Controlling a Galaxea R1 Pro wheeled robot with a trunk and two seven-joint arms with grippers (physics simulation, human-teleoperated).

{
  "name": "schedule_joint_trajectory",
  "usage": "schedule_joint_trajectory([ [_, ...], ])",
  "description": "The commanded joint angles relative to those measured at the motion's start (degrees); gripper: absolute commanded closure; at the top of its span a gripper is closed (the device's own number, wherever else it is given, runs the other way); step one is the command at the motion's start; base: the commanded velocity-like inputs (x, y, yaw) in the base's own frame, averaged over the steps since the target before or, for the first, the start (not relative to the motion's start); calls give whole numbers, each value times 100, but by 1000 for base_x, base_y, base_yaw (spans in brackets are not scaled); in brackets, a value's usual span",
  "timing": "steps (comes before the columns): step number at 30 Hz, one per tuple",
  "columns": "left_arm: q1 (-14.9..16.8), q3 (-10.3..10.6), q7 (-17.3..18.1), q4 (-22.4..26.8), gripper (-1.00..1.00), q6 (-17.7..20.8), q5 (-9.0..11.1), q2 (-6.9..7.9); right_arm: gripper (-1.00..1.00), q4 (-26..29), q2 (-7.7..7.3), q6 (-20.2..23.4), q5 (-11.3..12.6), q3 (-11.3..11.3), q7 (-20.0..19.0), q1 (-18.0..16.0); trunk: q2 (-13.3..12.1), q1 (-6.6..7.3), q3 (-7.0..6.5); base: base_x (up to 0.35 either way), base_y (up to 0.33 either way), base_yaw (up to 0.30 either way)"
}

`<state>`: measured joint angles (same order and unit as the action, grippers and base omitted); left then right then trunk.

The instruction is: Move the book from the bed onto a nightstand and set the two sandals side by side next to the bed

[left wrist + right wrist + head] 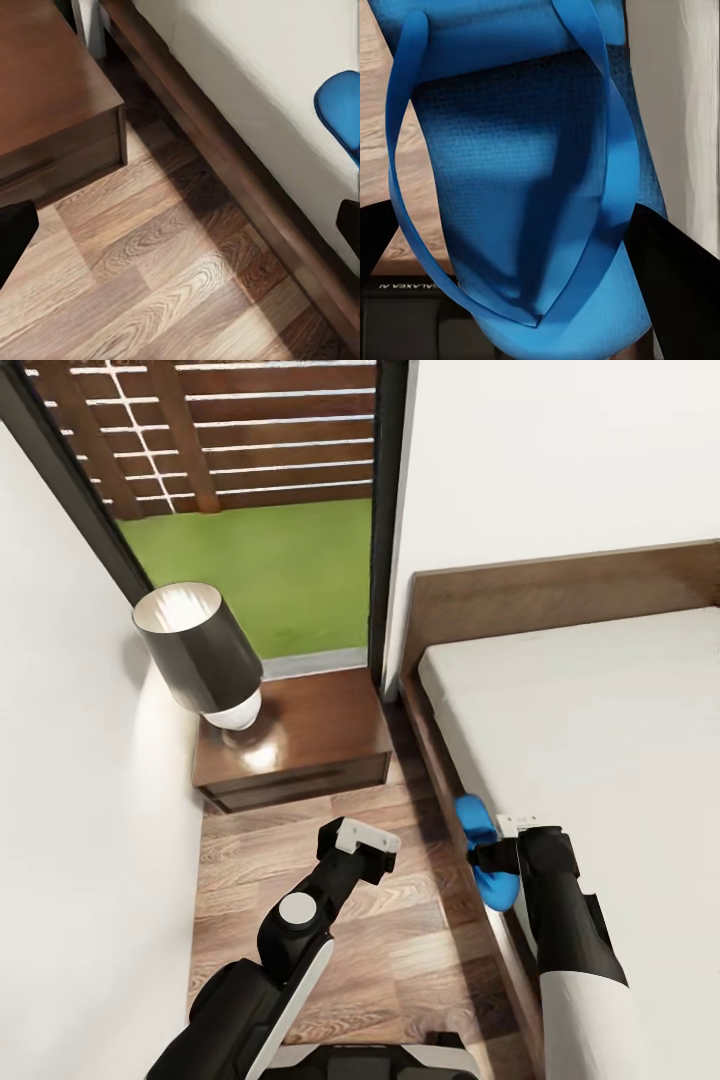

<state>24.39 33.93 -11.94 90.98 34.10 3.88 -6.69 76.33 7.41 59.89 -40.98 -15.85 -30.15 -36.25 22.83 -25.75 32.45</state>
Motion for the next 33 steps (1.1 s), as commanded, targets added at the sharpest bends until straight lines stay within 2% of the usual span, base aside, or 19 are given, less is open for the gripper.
schedule_joint_trajectory([
  [1,4,8,-46,8,-100,27,42,1,100,5,6,11,-58,-13,-61,-5,9,-4,-1,0,0,-130],
  [18,4,-27,8,9,-100,93,76,1,100,84,-8,11,-55,-65,-109,-5,9,-4,-147,0,0,-129],
  [20,4,-42,22,8,-100,114,97,1,100,268,-82,11,-72,-77,-452,0,9,-4,-164,0,0,-129],
  [23,4,-79,32,8,-100,180,111,1,100,458,-317,11,-99,-84,-1028,25,9,-4,-190,0,0,-129],
  [26,4,-127,38,8,-100,278,127,1,100,512,-440,11,-106,-87,-1235,38,9,-4,-216,0,0,-128],
  [29,4,-165,45,8,-100,350,146,1,100,531,-484,11,-109,-90,-1306,43,9,-4,-242,0,0,-127],
  [32,7,-282,49,6,-100,430,348,1,100,542,-513,11,-111,-92,-1349,49,9,-4,-268,0,0,-123],
  [33,6,-352,50,6,-100,519,547,1,100,545,-524,11,-111,-99,-1358,52,9,-4,-277,0,0,-118],
])
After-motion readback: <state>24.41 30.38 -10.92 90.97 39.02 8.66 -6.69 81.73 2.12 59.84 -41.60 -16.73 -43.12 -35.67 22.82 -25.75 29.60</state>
